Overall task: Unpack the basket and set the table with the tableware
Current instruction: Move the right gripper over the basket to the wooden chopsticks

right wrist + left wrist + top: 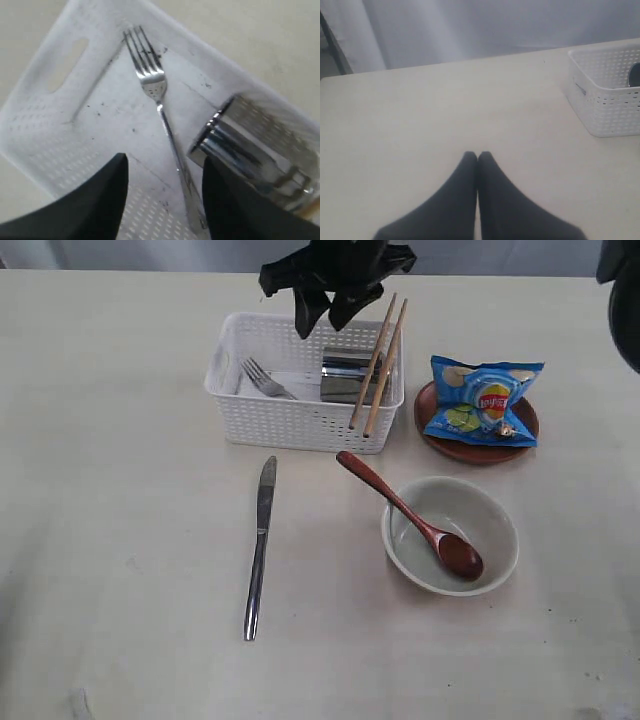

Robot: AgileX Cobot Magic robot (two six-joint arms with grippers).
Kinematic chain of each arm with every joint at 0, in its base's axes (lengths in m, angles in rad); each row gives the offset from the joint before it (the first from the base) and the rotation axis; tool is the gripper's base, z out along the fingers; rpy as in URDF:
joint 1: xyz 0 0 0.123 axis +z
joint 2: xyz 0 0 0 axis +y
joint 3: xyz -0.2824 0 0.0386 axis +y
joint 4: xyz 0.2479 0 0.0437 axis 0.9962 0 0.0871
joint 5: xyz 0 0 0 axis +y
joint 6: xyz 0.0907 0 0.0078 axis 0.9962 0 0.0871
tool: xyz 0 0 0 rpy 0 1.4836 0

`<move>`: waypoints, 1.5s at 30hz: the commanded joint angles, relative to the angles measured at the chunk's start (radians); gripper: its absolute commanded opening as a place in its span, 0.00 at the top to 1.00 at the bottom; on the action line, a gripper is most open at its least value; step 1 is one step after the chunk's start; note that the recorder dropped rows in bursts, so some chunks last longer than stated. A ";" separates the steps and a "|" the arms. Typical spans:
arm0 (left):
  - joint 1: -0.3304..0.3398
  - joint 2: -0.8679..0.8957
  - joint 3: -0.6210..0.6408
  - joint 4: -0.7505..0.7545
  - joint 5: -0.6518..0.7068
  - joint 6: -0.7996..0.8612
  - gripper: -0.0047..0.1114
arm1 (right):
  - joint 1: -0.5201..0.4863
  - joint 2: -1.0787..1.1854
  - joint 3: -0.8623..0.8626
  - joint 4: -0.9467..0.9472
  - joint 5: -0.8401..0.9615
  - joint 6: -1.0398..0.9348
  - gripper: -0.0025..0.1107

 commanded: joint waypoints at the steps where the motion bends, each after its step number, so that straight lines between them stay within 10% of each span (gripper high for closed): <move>1: 0.000 -0.003 0.003 -0.009 -0.002 -0.005 0.96 | 0.047 0.001 -0.007 0.012 -0.019 -0.038 0.58; 12: 0.000 -0.003 0.003 0.011 -0.002 -0.005 0.96 | 0.055 0.018 -0.057 -0.022 0.017 -0.053 0.58; 17: 0.000 -0.003 0.003 0.011 -0.002 -0.005 0.96 | 0.050 -0.067 -0.124 -0.268 0.017 0.318 0.58; 45: 0.000 -0.003 0.003 0.011 -0.002 -0.005 0.96 | -0.097 -0.188 0.229 -0.023 0.017 0.456 0.58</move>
